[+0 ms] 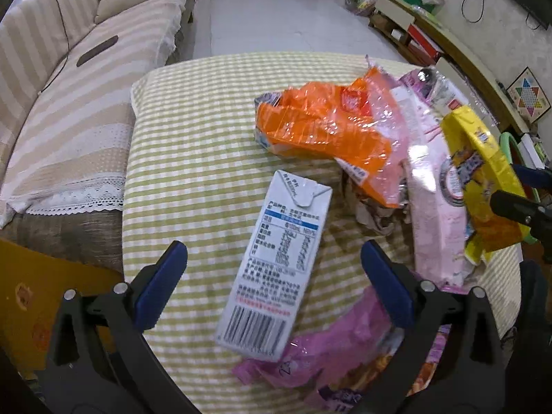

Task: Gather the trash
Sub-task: 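Grasp the white milk carton with the left tool while the right tool grasps the yellow tea carton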

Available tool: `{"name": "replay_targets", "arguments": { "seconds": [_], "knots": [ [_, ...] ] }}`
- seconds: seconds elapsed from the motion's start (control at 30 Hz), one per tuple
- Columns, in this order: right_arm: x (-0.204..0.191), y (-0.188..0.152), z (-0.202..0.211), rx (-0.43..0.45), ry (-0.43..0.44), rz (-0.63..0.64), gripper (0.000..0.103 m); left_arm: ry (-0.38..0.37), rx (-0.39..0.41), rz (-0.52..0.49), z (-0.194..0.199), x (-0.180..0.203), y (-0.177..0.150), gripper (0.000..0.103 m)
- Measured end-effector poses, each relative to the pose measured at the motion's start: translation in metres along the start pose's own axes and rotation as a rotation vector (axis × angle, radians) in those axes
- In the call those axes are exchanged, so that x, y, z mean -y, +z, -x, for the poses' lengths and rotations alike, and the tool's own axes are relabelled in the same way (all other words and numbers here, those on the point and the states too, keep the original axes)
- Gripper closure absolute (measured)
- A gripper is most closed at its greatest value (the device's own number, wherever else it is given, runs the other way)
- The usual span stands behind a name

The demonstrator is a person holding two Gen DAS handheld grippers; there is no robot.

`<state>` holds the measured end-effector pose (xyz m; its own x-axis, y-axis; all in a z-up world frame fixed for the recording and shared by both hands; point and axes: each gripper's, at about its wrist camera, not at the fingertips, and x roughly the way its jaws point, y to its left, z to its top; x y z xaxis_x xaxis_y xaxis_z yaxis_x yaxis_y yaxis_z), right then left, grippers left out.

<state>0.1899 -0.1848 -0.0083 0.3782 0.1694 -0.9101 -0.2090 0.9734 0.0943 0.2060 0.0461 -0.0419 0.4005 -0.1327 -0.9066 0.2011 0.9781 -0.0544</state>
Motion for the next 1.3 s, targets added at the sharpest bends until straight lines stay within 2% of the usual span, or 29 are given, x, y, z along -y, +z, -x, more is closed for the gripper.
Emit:
{"name": "replay_targets", "arguments": {
  "seconds": [0.07, 0.13, 0.17, 0.2, 0.23, 0.27, 0.37, 0.4, 0.67, 0.97, 1.3],
  "knots": [
    [-0.001, 0.0, -0.01, -0.026, -0.007, 0.007, 0.026, -0.007, -0.018, -0.002, -0.007, 0.0, 0.001, 0.011],
    [0.001, 0.0, -0.017, -0.046, 0.001, -0.002, 0.041, -0.008, -0.03, -0.003, -0.013, 0.0, 0.002, 0.02],
    [0.001, 0.0, -0.019, -0.053, 0.001, -0.003, 0.045, -0.01, -0.033, 0.0, -0.014, -0.001, 0.002, 0.025],
    [0.002, -0.001, -0.021, -0.058, 0.001, -0.003, 0.056, -0.01, -0.036, 0.001, -0.016, -0.001, 0.002, 0.028],
    [0.003, -0.001, -0.023, -0.066, 0.0, -0.004, 0.068, -0.01, -0.041, 0.001, -0.018, -0.001, 0.002, 0.037],
    [0.002, -0.001, -0.024, -0.068, -0.002, -0.006, 0.068, -0.011, -0.047, 0.003, -0.02, 0.0, 0.001, 0.046],
    [-0.001, -0.002, -0.02, -0.05, 0.005, 0.003, 0.068, -0.016, -0.04, 0.013, -0.018, -0.003, 0.001, 0.061],
    [-0.001, -0.003, -0.018, -0.042, 0.006, 0.004, 0.069, -0.01, -0.034, 0.015, -0.017, -0.003, 0.001, 0.063],
    [-0.003, -0.005, 0.006, 0.014, 0.017, 0.004, 0.069, 0.015, 0.054, 0.059, 0.016, -0.009, 0.0, 0.064],
    [-0.005, -0.022, 0.048, 0.081, 0.057, 0.003, 0.069, 0.046, 0.184, 0.064, 0.077, 0.006, -0.004, 0.064],
    [0.012, -0.051, 0.091, 0.152, 0.069, -0.034, 0.069, -0.01, 0.243, 0.017, 0.124, 0.045, -0.015, 0.064]
  ]
}}
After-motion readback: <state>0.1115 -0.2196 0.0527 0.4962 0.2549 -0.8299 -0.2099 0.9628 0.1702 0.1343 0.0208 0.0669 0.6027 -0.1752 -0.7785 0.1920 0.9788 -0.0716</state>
